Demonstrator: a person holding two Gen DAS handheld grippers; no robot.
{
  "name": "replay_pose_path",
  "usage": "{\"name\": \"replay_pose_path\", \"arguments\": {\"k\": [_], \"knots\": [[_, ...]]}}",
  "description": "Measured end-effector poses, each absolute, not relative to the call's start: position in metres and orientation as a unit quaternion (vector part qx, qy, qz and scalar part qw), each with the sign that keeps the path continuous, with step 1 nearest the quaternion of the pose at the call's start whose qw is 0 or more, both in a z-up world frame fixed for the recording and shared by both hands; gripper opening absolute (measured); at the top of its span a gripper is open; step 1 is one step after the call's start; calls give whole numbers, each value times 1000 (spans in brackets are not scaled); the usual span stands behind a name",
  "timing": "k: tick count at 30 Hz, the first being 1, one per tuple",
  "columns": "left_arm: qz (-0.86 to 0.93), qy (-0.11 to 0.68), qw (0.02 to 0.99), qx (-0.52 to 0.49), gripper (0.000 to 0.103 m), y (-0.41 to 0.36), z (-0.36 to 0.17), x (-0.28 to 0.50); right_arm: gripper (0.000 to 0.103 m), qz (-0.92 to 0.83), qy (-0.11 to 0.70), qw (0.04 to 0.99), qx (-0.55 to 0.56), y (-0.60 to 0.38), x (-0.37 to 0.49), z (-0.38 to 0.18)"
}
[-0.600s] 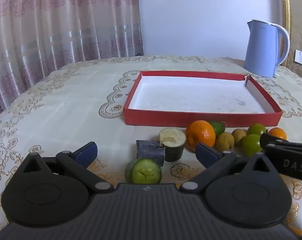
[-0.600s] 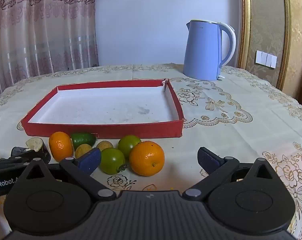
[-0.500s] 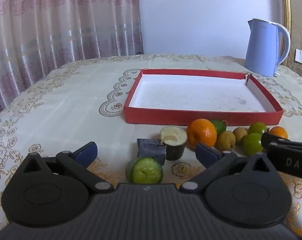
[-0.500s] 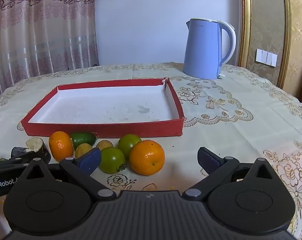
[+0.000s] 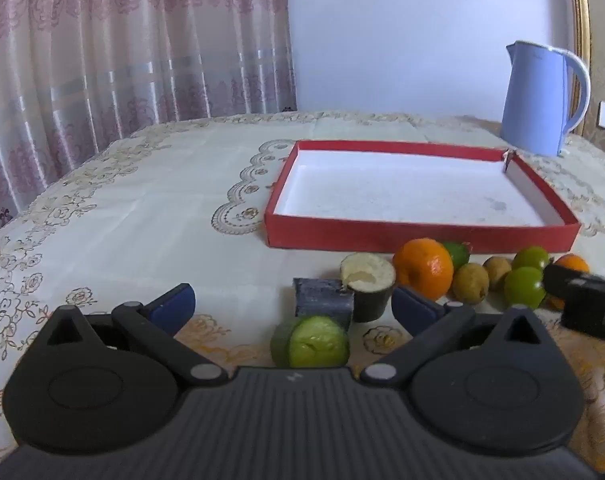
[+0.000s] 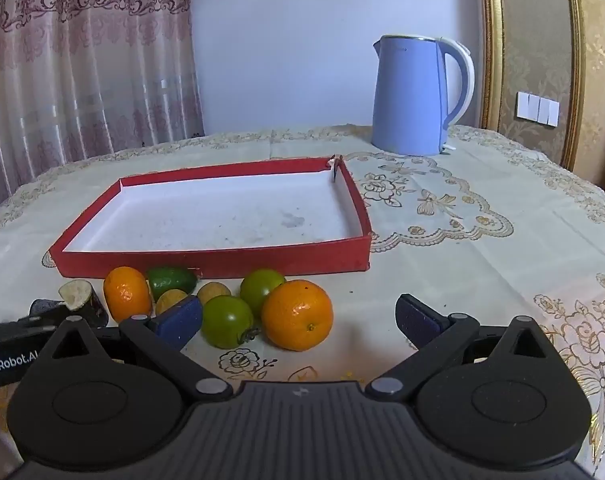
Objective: Organize fruits
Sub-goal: 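Move the right gripper toward the large orange beside the tray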
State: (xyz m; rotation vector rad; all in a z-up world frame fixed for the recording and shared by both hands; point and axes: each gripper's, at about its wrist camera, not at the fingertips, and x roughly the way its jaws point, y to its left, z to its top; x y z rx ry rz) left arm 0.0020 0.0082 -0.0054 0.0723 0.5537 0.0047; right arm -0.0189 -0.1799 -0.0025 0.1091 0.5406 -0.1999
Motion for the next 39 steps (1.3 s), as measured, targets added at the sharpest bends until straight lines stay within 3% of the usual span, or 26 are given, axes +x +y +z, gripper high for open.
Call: {"name": "replay_pose_path", "arguments": {"k": [13, 39], "knots": [[-24, 274, 961, -8, 103, 32, -7, -4, 103, -100, 262, 958, 60, -187, -27, -3], [-33, 287, 957, 25, 103, 37, -27, 4, 103, -125, 275, 949, 96, -226, -37, -12]]}}
